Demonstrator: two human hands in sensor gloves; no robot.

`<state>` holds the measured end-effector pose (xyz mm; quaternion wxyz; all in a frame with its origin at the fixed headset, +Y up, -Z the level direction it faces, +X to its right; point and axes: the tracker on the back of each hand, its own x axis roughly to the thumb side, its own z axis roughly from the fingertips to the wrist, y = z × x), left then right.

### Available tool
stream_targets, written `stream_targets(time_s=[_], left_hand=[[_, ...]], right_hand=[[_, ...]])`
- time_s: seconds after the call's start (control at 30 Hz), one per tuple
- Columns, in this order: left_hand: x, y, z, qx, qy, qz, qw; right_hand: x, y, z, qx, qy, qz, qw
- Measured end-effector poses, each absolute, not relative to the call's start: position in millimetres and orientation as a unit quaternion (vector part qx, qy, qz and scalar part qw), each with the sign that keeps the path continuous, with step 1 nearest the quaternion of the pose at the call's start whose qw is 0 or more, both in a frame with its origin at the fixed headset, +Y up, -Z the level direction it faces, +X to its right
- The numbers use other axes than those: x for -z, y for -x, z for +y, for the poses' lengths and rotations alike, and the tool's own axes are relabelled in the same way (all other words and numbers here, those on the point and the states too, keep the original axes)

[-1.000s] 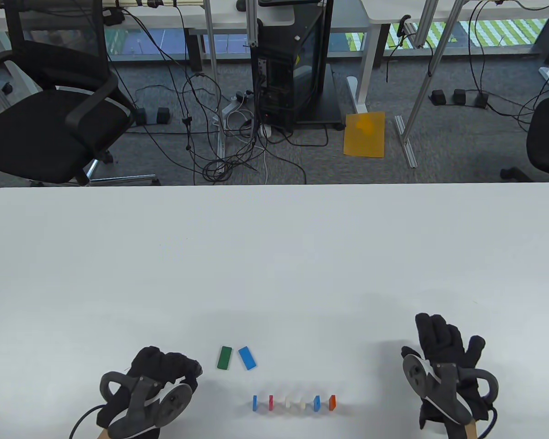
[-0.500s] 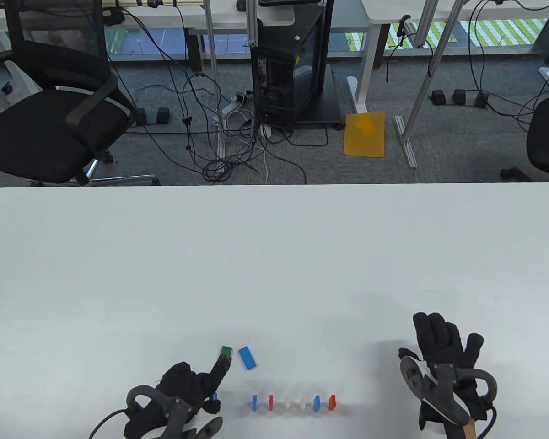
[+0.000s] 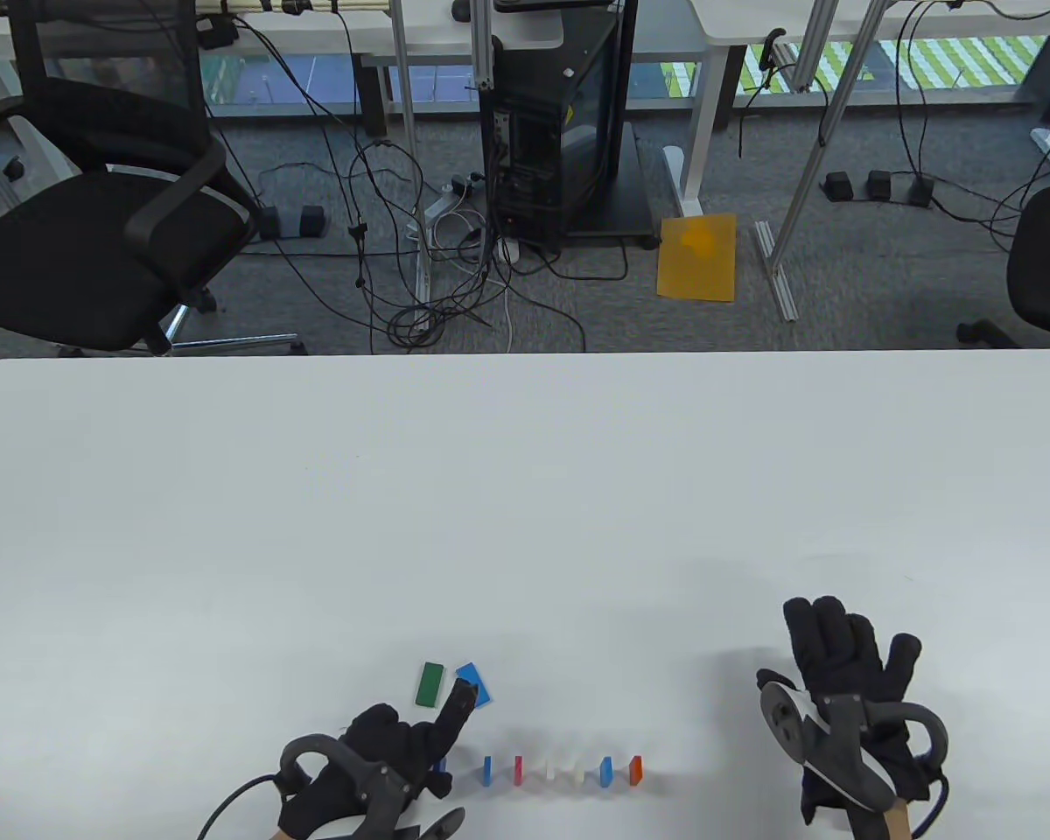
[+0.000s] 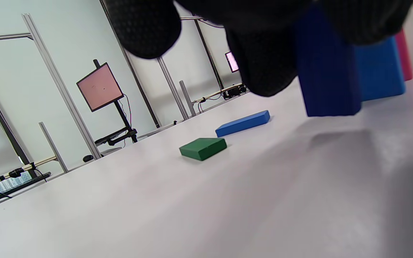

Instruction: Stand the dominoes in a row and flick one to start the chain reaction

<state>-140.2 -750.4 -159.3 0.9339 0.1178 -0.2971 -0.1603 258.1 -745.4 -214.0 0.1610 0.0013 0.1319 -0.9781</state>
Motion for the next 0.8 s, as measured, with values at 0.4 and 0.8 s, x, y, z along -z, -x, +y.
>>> stream_targets(time_s=[0.4,0.8], left_hand=[[159,131,-755,0.143,-0.105,-0.307,0.935],[157,128,-756,0.153,-0.113,-0.310,0.932]], right_hand=[[214,-256,-745,0.977,0.006,0.122,0.176],[214,-254,-744,0.975,0.009,0.118,0.191]])
